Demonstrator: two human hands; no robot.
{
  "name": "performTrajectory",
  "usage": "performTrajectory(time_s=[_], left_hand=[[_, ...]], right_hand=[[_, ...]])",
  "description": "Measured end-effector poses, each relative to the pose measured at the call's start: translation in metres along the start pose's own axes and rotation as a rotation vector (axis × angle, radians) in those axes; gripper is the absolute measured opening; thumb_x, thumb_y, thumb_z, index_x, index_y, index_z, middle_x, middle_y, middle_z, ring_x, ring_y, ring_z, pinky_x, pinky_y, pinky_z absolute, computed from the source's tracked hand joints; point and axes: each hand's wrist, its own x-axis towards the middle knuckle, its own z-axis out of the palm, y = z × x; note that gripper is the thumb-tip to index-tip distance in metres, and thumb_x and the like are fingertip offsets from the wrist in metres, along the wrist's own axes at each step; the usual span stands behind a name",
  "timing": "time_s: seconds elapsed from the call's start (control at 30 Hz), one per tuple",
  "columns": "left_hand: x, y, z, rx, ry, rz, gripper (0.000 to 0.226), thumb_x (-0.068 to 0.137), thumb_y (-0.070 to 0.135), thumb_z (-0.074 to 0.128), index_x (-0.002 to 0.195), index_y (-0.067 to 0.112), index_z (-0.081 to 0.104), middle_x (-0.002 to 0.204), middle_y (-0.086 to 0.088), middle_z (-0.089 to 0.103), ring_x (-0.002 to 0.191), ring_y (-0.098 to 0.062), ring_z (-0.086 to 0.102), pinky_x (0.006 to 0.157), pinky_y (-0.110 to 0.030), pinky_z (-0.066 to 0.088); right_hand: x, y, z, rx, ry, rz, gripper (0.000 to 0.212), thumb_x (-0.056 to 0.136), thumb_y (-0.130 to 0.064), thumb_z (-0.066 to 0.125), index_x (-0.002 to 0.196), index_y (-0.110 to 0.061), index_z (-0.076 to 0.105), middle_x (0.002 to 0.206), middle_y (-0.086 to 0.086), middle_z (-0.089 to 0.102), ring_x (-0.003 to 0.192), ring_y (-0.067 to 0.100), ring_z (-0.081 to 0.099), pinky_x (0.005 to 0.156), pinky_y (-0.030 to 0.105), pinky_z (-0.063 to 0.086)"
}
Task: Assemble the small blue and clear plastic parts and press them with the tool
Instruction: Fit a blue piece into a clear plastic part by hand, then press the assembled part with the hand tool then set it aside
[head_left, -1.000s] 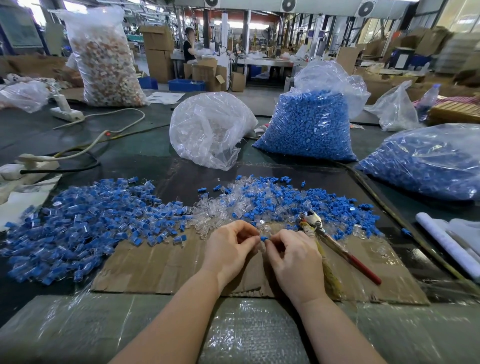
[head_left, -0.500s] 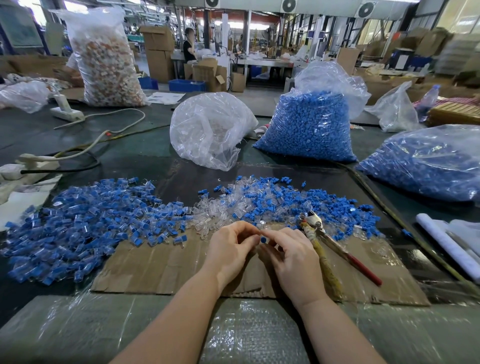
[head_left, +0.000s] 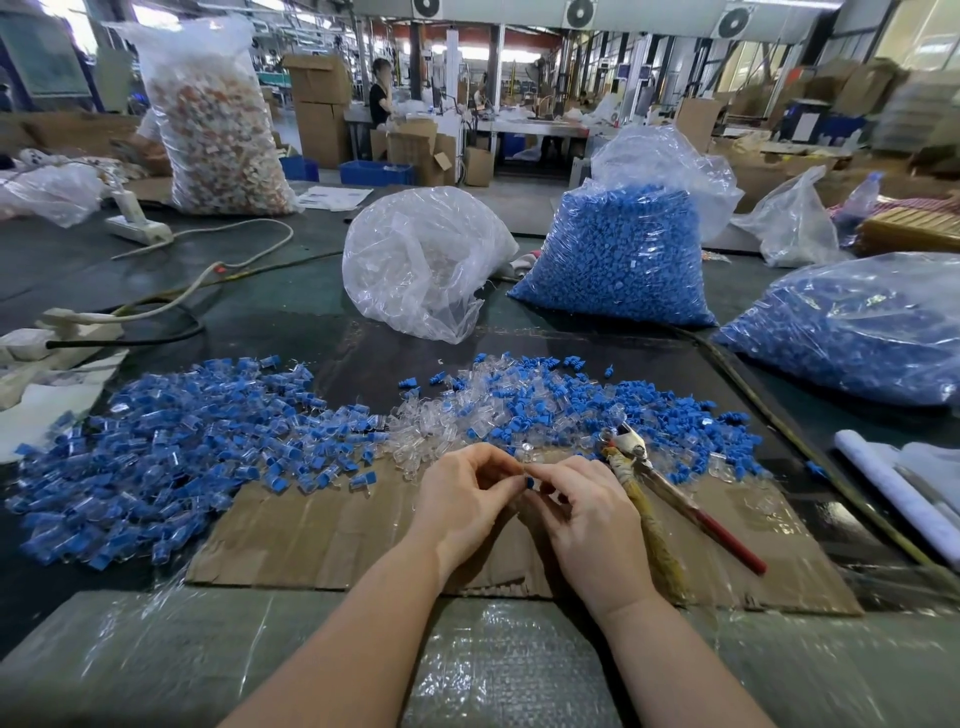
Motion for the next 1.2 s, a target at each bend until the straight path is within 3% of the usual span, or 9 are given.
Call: performTrajectory(time_s=[0.17,0.3,0.43,0.53,0.67,0.8,0.93,1.07,1.2], left_hand=[[0.001,0.0,0.0,-0.123,0.0,-0.065,0.011,0.08,0.006,0.07,0.077,0.016,0.065,0.071,-0.003,0.069,0.064,-0.008,0.065,0.068,-0.02,0.052],[0.002,0.0,-0.001,-0.253,-0.001,-0.129,0.009,0.081,0.002,0.068,0.079,0.01,0.065,0.07,-0.007,0.068,0.062,-0.014,0.066,0.065,-0.024,0.056],[0.004,0.003,-0.001,-0.312,0.011,-0.162,0.005,0.082,-0.001,0.066,0.084,0.004,0.065,0.068,-0.005,0.065,0.055,-0.007,0.061,0.055,-0.016,0.051],[0.004,0.005,-0.003,-0.355,0.02,-0.198,0.005,0.083,-0.001,0.065,0.087,0.001,0.065,0.072,-0.008,0.064,0.054,-0.007,0.06,0.052,-0.014,0.048],[0.004,0.008,-0.004,-0.499,0.038,-0.27,0.007,0.083,-0.004,0.063,0.09,-0.005,0.064,0.071,-0.011,0.062,0.046,-0.003,0.058,0.047,-0.012,0.046],[0.009,0.007,-0.007,-0.571,0.042,-0.337,0.004,0.083,0.0,0.065,0.086,0.002,0.065,0.066,-0.008,0.063,0.049,-0.01,0.06,0.048,-0.019,0.05],[0.013,0.004,-0.009,-0.639,0.047,-0.37,0.007,0.083,-0.001,0.065,0.08,0.005,0.065,0.062,-0.006,0.065,0.048,-0.011,0.061,0.044,-0.019,0.048],[0.014,0.001,-0.01,-0.608,0.061,-0.369,0.009,0.081,0.0,0.067,0.078,0.008,0.066,0.063,-0.006,0.066,0.052,-0.012,0.062,0.048,-0.023,0.05],[0.015,0.001,-0.01,-0.604,0.061,-0.38,0.008,0.081,0.001,0.067,0.078,0.008,0.066,0.062,-0.005,0.066,0.052,-0.012,0.063,0.048,-0.022,0.051]], right_hand=[[0.002,-0.002,-0.012,-0.206,0.069,0.178,0.036,0.083,-0.023,0.069,0.117,-0.012,0.062,0.105,0.004,0.061,0.099,0.023,0.054,0.089,0.038,0.042],[0.006,0.007,-0.035,-0.622,-0.204,0.587,0.057,0.09,-0.058,0.039,0.13,-0.019,0.04,0.127,0.008,0.046,0.118,0.025,0.042,0.095,0.039,0.037],[0.006,0.016,-0.048,-0.665,-0.405,0.747,0.062,0.088,-0.063,0.039,0.128,-0.016,0.04,0.134,0.011,0.041,0.122,0.029,0.04,0.096,0.044,0.036],[0.011,0.014,-0.051,-0.614,-0.393,0.728,0.045,0.09,-0.048,0.048,0.119,-0.014,0.047,0.13,0.013,0.043,0.12,0.03,0.04,0.095,0.043,0.038],[0.014,0.005,-0.055,-0.587,-0.354,0.647,0.041,0.09,-0.045,0.049,0.114,-0.012,0.045,0.12,0.012,0.047,0.114,0.029,0.042,0.092,0.037,0.039],[0.018,-0.012,-0.056,-0.284,-0.402,0.545,0.021,0.092,-0.04,0.044,0.087,-0.019,0.043,0.086,-0.001,0.052,0.077,0.013,0.049,0.064,0.026,0.038],[0.023,-0.029,-0.054,0.029,-0.528,0.58,0.023,0.09,-0.033,0.051,0.074,-0.017,0.05,0.075,0.0,0.053,0.067,0.014,0.049,0.054,0.029,0.032],[0.024,-0.039,-0.058,0.14,-0.617,0.619,0.027,0.091,-0.029,0.051,0.067,-0.017,0.045,0.061,-0.004,0.043,0.053,0.009,0.04,0.048,0.025,0.026],[0.027,-0.039,-0.064,0.179,-0.679,0.626,0.026,0.089,-0.022,0.051,0.066,-0.017,0.04,0.06,-0.004,0.037,0.042,0.005,0.034,0.04,0.017,0.026]])
